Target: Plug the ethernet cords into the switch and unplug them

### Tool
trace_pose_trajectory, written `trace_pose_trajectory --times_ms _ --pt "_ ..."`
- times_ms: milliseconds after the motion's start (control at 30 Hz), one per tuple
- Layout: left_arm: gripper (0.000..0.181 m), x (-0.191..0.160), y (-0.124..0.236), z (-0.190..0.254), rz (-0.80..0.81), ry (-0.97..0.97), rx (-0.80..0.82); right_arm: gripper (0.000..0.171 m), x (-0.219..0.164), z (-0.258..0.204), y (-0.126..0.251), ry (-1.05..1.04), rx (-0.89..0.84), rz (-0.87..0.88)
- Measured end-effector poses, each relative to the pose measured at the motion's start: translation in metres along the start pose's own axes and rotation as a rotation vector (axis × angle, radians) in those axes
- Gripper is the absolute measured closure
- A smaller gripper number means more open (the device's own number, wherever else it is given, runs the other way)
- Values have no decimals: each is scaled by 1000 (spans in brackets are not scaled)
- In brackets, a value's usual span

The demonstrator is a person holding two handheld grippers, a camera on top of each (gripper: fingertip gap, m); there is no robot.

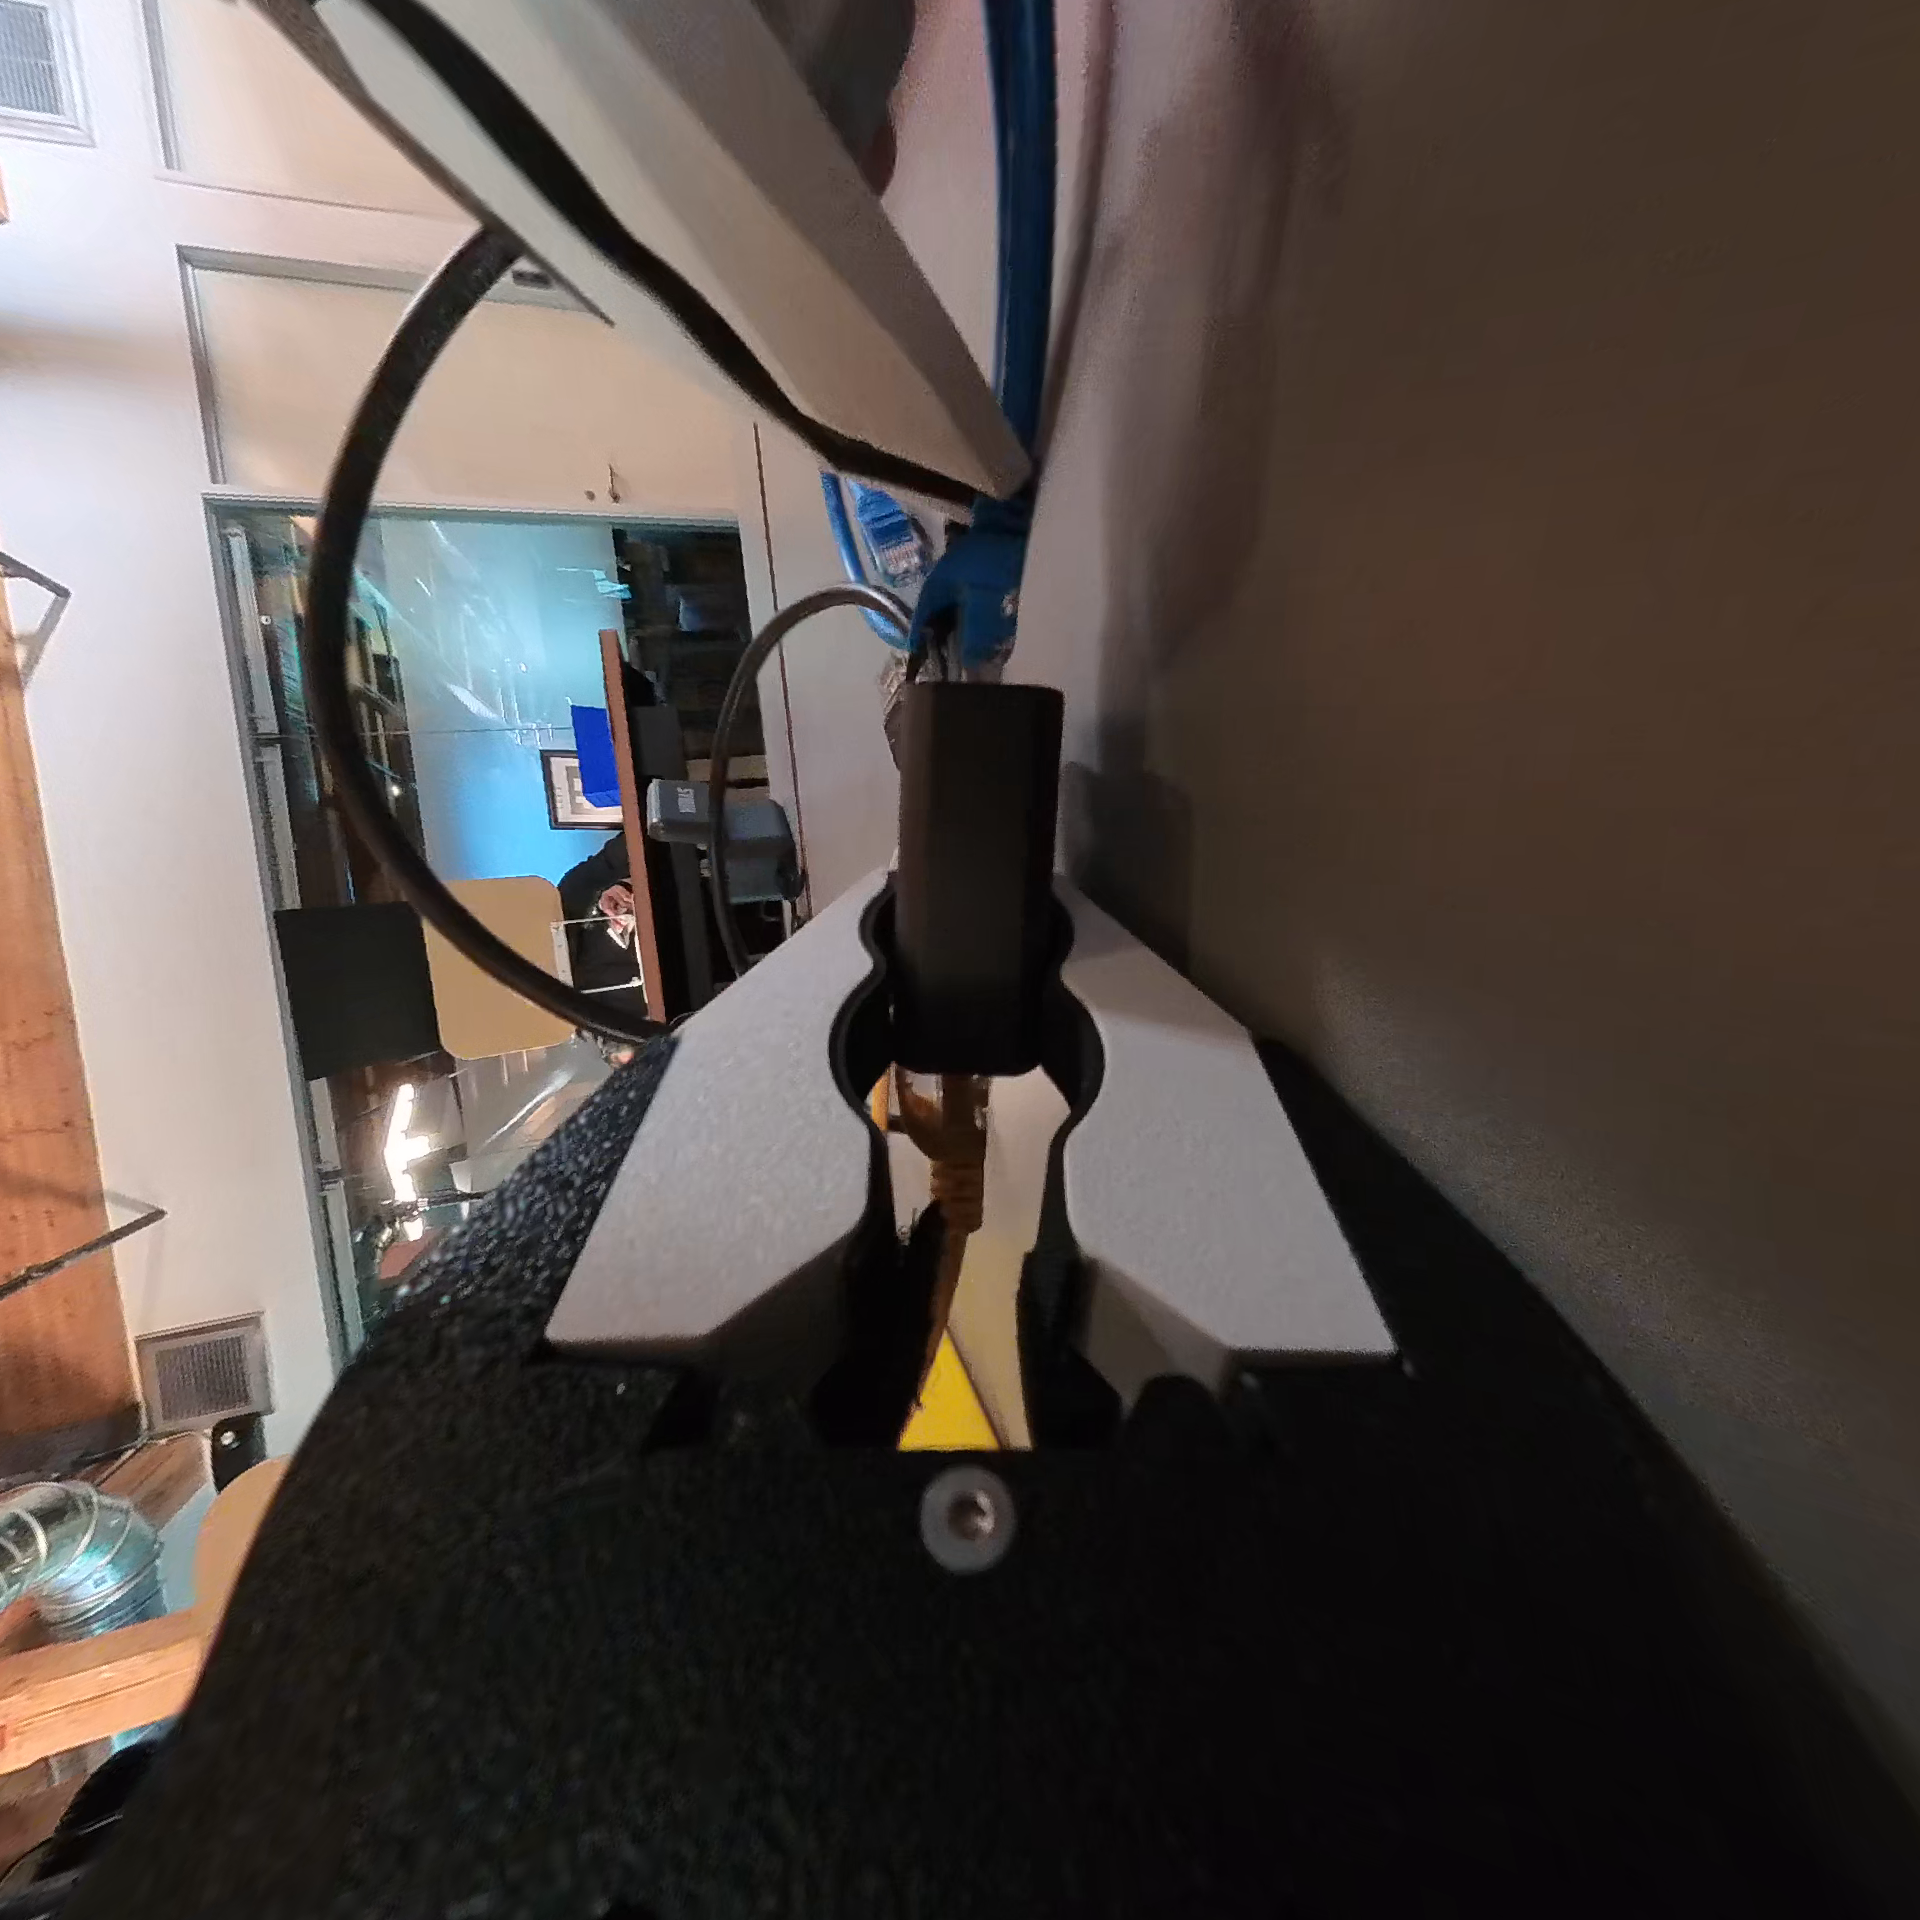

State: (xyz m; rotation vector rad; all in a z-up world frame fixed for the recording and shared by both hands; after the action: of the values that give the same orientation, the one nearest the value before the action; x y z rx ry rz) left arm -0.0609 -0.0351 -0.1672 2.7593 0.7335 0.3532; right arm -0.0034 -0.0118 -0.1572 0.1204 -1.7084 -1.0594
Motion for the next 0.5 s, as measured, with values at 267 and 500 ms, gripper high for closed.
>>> trace_pose_trajectory --times_ms 267,500 --pt "160 1 0 1 -8 -17 -3 164 4 0 -1 21 -29 120" --pt "160 0 -1 0 -20 21 2 164 9 1 -1 18 -50 142"
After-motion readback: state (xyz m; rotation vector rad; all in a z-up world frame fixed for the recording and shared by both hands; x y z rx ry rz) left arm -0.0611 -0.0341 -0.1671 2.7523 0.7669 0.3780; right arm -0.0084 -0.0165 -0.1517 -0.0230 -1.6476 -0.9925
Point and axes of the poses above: each gripper's, where its closed fingertips meet, y back along the fingers, x out of its top, z = x × y across the jaws, the point moved 1 cm from there along y, back along the fingers, and after that the axes turned 6 degrees about y, right-handed, at the moved point
